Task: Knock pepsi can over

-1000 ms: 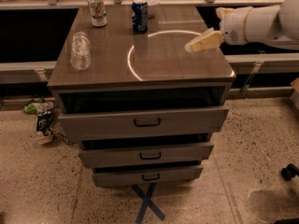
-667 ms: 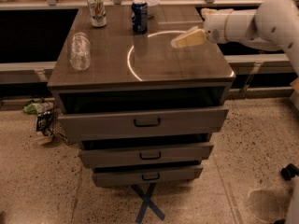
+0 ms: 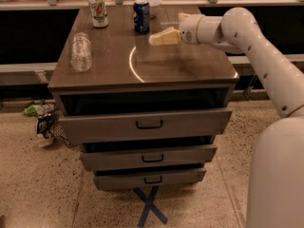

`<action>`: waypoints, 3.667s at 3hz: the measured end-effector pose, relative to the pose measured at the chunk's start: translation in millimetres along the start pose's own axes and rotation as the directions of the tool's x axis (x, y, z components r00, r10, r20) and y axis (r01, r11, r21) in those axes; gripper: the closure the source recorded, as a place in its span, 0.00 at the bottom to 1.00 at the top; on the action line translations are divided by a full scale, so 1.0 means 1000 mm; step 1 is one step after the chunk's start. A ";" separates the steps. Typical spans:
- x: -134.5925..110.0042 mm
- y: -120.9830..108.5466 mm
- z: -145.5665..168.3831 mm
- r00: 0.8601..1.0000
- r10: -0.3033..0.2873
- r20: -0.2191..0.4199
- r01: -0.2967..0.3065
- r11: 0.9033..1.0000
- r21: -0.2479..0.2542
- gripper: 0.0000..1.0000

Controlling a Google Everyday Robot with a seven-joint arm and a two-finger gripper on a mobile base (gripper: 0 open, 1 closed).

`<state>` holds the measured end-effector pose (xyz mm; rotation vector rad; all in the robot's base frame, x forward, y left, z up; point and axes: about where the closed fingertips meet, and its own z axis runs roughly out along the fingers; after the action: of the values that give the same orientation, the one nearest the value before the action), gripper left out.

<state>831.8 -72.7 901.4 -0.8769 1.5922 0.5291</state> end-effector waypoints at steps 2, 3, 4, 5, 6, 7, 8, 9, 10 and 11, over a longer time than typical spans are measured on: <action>0.000 -0.016 0.071 1.000 -0.003 -0.001 0.003 1.000 0.030 0.00; 0.007 -0.038 0.089 1.000 0.016 -0.011 -0.015 0.998 0.067 0.00; 0.003 -0.050 0.108 0.999 0.034 0.008 -0.035 0.995 0.094 0.00; -0.008 -0.053 0.126 0.998 0.046 0.033 -0.049 0.993 0.103 0.00; -0.015 -0.045 0.141 0.997 0.057 0.047 -0.061 0.995 0.083 0.18; -0.016 -0.038 0.149 0.997 0.065 0.050 -0.068 0.996 0.060 0.41; -0.022 -0.037 0.148 0.996 0.064 0.062 -0.067 0.996 0.051 0.64; -0.041 -0.043 0.121 0.994 0.031 0.105 -0.035 0.999 0.040 0.87; -0.061 -0.036 0.060 0.993 -0.086 0.084 0.088 0.996 -0.021 1.00; -0.050 -0.014 0.023 0.984 -0.179 0.002 0.178 0.977 -0.119 1.00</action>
Offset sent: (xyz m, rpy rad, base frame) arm 0.1077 0.0459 -0.0174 -0.0124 -0.0152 -0.0757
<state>858.9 -51.5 946.6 -1.1015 1.4837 0.4966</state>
